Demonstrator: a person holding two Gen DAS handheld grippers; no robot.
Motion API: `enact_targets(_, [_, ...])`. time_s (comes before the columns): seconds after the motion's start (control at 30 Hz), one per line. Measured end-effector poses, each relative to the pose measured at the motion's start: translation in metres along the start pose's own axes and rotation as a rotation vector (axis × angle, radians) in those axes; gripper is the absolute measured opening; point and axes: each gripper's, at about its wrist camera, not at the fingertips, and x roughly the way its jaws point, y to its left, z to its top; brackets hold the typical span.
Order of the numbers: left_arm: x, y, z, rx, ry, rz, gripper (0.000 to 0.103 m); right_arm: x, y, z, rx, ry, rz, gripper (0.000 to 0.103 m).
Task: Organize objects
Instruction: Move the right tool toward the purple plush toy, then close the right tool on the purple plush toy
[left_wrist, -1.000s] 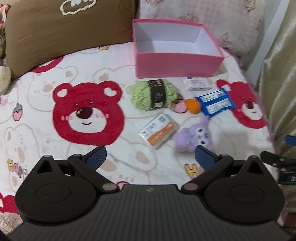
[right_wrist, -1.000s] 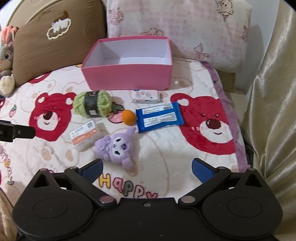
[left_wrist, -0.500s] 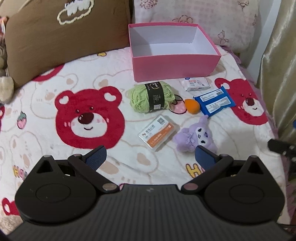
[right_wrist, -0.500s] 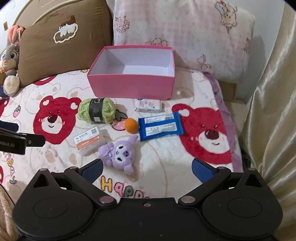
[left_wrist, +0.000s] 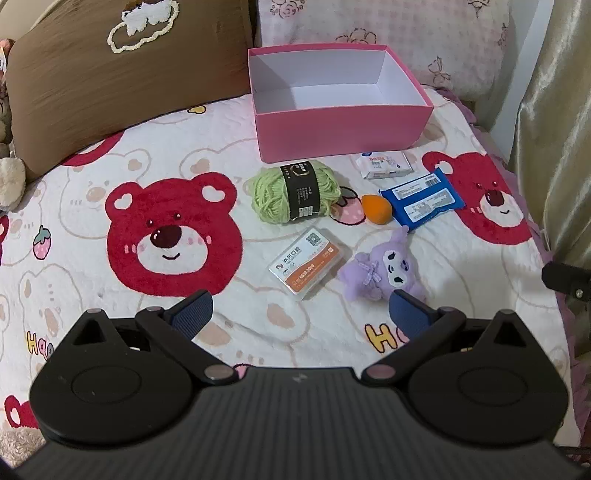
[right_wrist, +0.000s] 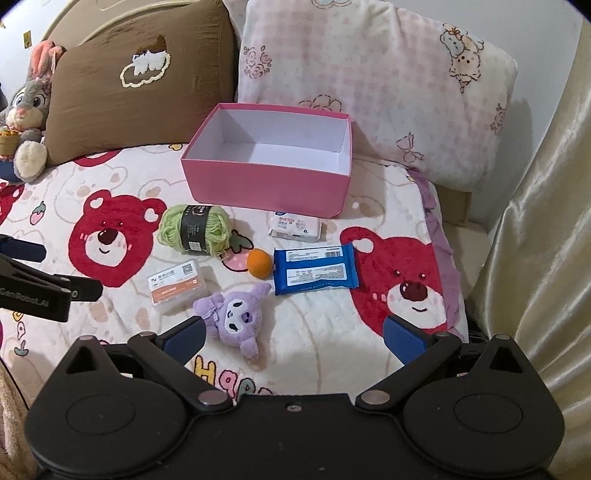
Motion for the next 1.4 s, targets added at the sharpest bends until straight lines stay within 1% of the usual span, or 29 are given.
enact_targets(0.1, [0.001, -0.002, 0.000, 0.005, 0.002, 0.002, 0.103, 0.000, 0.001, 0.000, 0.003, 0.004, 0.024, 0.103])
enact_targets(0.3, [0.002, -0.002, -0.001, 0.004, 0.007, 0.000, 0.103, -0.001, 0.003, -0.002, 0.006, 0.010, 0.026, 0.103])
enact_targets(0.4, [0.001, -0.002, -0.002, 0.003, -0.005, 0.007, 0.103, -0.004, 0.004, -0.002, -0.011, -0.010, 0.041, 0.103])
enact_targets(0.47, [0.000, 0.001, -0.002, -0.013, -0.013, -0.002, 0.103, -0.009, 0.007, -0.003, -0.045, -0.039, 0.051, 0.103])
enact_targets(0.57, [-0.001, 0.005, -0.004, -0.037, -0.029, -0.013, 0.103, -0.014, 0.012, -0.007, -0.086, -0.108, 0.062, 0.103])
enact_targets(0.63, [0.000, 0.002, -0.007, 0.015, -0.046, -0.011, 0.103, -0.015, 0.014, -0.011, -0.129, -0.186, 0.089, 0.103])
enact_targets(0.67, [0.001, 0.000, -0.008, 0.043, -0.059, -0.025, 0.103, -0.013, 0.015, -0.012, -0.149, -0.199, 0.089, 0.103])
enact_targets(0.73, [0.005, -0.002, -0.011, 0.062, -0.059, -0.054, 0.103, -0.005, 0.017, -0.012, -0.161, -0.177, 0.072, 0.103])
enact_targets(0.8, [0.012, -0.003, -0.011, 0.051, -0.048, -0.082, 0.103, 0.005, 0.017, -0.012, -0.158, -0.151, 0.089, 0.103])
enact_targets(0.87, [0.022, -0.007, -0.011, 0.048, -0.027, -0.076, 0.103, 0.014, 0.015, -0.016, -0.141, -0.140, 0.118, 0.103])
enact_targets(0.93, [0.034, -0.012, -0.012, 0.037, -0.027, -0.052, 0.102, 0.027, 0.015, -0.020, -0.132, -0.126, 0.135, 0.103])
enact_targets(0.97, [0.039, -0.014, -0.012, 0.026, -0.031, -0.055, 0.102, 0.035, 0.015, -0.023, -0.133, -0.127, 0.142, 0.103])
enact_targets(1.0, [0.047, -0.014, -0.012, 0.007, -0.027, -0.071, 0.102, 0.041, 0.017, -0.026, -0.136, -0.127, 0.146, 0.103])
enact_targets(1.07, [0.064, -0.011, -0.013, -0.055, 0.017, -0.146, 0.102, 0.057, 0.022, -0.034, -0.164, -0.117, 0.160, 0.103])
enact_targets(1.1, [0.073, -0.010, -0.014, -0.086, 0.029, -0.177, 0.101, 0.065, 0.024, -0.039, -0.187, -0.109, 0.180, 0.101])
enact_targets(1.13, [0.081, -0.010, -0.016, -0.109, 0.030, -0.193, 0.101, 0.073, 0.028, -0.046, -0.217, -0.107, 0.192, 0.099])
enact_targets(1.17, [0.087, -0.013, -0.018, -0.115, 0.025, -0.196, 0.101, 0.078, 0.031, -0.050, -0.232, -0.113, 0.186, 0.096])
enact_targets(1.2, [0.092, -0.017, -0.021, -0.110, 0.004, -0.192, 0.101, 0.083, 0.034, -0.054, -0.240, -0.128, 0.177, 0.096])
enact_targets(1.27, [0.102, -0.025, -0.025, -0.094, -0.019, -0.186, 0.100, 0.094, 0.035, -0.060, -0.229, -0.163, 0.204, 0.097])
enact_targets(1.33, [0.111, -0.032, -0.028, -0.071, -0.039, -0.199, 0.100, 0.109, 0.033, -0.063, -0.212, -0.162, 0.211, 0.097])
enact_targets(1.4, [0.118, -0.036, -0.029, -0.054, -0.051, -0.196, 0.099, 0.125, 0.031, -0.065, -0.213, -0.161, 0.210, 0.097])
